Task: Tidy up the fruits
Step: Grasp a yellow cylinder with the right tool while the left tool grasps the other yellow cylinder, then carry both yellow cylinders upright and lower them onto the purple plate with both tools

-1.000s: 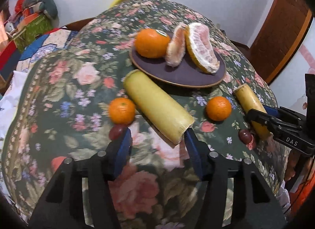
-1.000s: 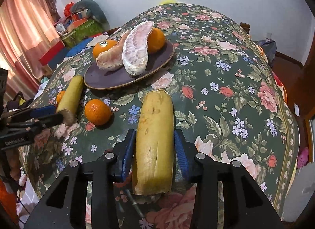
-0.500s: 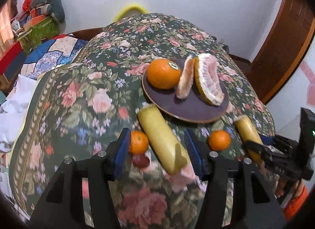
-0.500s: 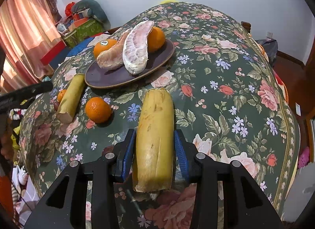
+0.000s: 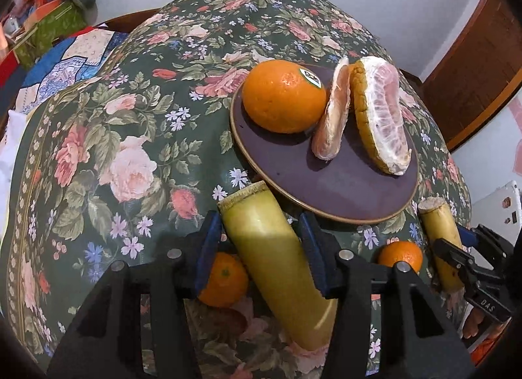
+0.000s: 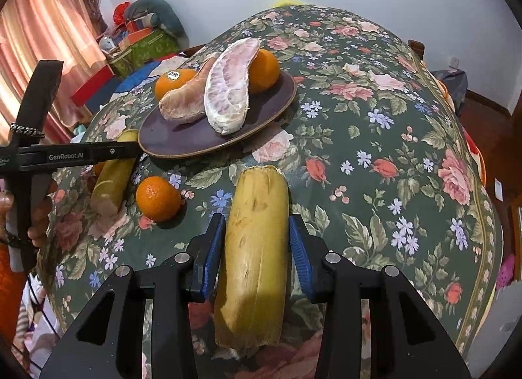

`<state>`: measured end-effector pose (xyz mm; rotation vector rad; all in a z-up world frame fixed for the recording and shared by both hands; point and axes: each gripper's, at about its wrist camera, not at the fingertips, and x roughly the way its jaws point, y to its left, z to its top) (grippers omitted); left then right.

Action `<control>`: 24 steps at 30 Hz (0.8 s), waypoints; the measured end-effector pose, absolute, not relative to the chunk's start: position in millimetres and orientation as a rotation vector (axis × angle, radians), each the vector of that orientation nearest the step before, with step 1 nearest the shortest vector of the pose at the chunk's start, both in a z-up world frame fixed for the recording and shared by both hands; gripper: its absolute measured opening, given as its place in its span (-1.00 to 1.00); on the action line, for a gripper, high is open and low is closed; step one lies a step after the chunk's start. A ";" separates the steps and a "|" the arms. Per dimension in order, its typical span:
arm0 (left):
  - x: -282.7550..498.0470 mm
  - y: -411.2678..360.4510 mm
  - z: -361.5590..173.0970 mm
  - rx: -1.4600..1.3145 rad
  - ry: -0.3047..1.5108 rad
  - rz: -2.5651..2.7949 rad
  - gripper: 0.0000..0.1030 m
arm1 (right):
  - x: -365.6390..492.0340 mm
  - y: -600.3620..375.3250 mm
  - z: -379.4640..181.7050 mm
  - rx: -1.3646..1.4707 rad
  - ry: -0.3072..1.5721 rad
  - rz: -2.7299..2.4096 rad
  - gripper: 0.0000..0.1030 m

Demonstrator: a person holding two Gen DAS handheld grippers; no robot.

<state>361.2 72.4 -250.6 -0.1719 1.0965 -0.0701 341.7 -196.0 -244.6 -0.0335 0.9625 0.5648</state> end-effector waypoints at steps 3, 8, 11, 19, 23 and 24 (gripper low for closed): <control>361.0 73.0 -249.2 -0.175 1.094 -0.066 -0.06 | 344.5 -194.5 -244.7 -0.026 0.961 0.561 -0.30; 351.6 68.3 -242.7 -0.178 1.070 -0.069 -0.13 | 337.9 -197.2 -240.4 -0.020 0.945 0.546 -0.31; 339.9 65.2 -231.5 -0.170 1.033 -0.068 -0.17 | 332.8 -202.3 -236.2 -0.010 0.937 0.538 -0.31; 297.5 57.1 -185.1 -0.159 0.923 -0.114 -0.29 | 322.0 -212.7 -208.3 0.017 0.875 0.525 -0.34; 278.0 50.3 -168.5 -0.130 0.877 -0.121 -0.30 | 316.3 -212.4 -189.6 0.022 0.828 0.523 -0.35; 274.4 48.8 -166.6 -0.123 0.870 -0.121 -0.30 | 315.7 -211.5 -186.7 0.021 0.820 0.523 -0.35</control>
